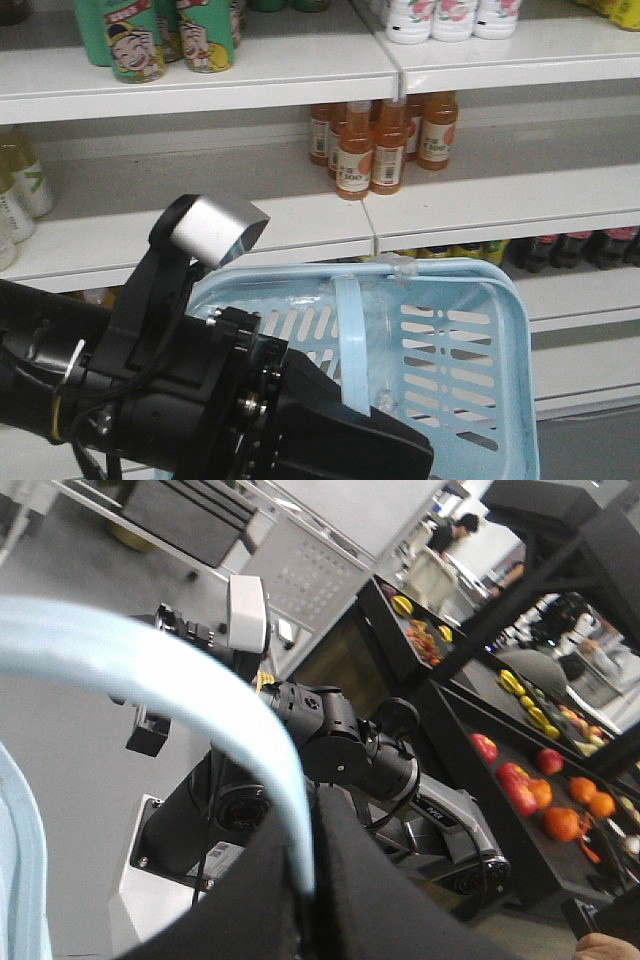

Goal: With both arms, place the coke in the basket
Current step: 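Drive the base away while holding the basket in the left gripper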

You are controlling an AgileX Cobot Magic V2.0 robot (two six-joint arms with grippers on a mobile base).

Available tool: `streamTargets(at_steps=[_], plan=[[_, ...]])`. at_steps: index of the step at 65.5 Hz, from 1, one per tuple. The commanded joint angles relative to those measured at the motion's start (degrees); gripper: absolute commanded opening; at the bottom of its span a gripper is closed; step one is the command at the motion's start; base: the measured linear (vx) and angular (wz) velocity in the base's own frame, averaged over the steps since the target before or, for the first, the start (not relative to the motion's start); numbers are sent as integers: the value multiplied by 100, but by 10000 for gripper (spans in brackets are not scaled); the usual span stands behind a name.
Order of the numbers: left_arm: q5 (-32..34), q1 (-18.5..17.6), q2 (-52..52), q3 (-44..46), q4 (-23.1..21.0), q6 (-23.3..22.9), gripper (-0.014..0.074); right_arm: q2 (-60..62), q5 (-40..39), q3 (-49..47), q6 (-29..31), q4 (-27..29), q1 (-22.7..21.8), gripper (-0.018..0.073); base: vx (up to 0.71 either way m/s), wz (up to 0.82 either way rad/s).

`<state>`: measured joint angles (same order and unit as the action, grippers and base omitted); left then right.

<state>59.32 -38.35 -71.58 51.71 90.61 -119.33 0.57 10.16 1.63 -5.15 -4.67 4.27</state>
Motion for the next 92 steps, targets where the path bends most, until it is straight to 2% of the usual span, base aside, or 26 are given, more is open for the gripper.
streamTargets(at_steps=[1, 92], plan=[[61, -22, 180, 153, -475, 35, -7, 108, -416, 60, 44, -53, -29, -5, -2, -46], [61, -22, 180, 153, -475, 35, -7, 108, -416, 60, 44, -53, -29, -5, -1, -51]])
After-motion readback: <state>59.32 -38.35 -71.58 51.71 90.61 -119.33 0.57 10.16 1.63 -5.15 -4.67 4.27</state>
